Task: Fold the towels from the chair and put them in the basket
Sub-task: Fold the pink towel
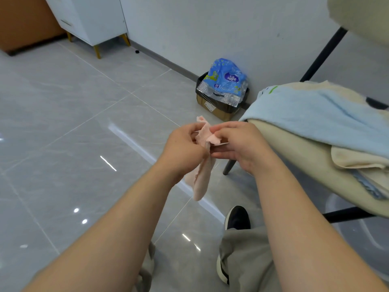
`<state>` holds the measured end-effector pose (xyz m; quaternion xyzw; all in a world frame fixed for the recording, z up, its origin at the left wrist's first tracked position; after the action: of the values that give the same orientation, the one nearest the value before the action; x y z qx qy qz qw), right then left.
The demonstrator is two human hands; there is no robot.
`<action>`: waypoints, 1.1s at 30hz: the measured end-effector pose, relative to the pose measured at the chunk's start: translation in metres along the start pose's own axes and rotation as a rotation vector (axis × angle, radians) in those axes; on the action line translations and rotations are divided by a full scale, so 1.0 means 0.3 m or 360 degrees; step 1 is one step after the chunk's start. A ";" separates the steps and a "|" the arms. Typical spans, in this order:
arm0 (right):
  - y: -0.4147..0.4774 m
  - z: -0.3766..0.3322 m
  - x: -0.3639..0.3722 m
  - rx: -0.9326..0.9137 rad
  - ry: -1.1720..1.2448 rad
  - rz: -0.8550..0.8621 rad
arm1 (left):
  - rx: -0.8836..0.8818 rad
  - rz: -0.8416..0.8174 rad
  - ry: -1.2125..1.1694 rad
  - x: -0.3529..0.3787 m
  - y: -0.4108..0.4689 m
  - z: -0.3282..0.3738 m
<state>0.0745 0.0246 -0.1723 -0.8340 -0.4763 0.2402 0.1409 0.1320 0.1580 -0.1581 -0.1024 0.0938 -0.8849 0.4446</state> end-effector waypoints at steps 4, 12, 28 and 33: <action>-0.003 -0.013 0.007 -0.0004 0.0061 -0.0066 | 0.0052 0.0044 0.0044 -0.018 0.006 0.009; -0.032 -0.049 0.040 -0.0161 -0.0044 -0.0258 | 0.0234 0.0269 0.0225 -0.073 0.020 0.030; 0.004 0.094 -0.024 0.0332 -0.1291 -0.0125 | 0.0348 -0.0121 0.0878 -0.009 0.004 0.042; -0.010 0.122 -0.015 0.0459 -0.1397 -0.0232 | 0.0363 -0.0214 0.0892 -0.013 0.000 0.039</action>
<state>0.0506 0.0224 -0.2006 -0.5897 -0.5099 0.6237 0.0570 0.1374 0.1603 -0.1472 0.1903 0.1058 -0.9109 0.3505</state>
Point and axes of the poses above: each hand's wrist, its own y-axis towards the middle knuckle, its own x-axis out of the palm, z = x × y, the point moved 8 cm from there along y, towards the middle knuckle, and after that the axes turned 13 degrees about -y, right-handed, at the moved point
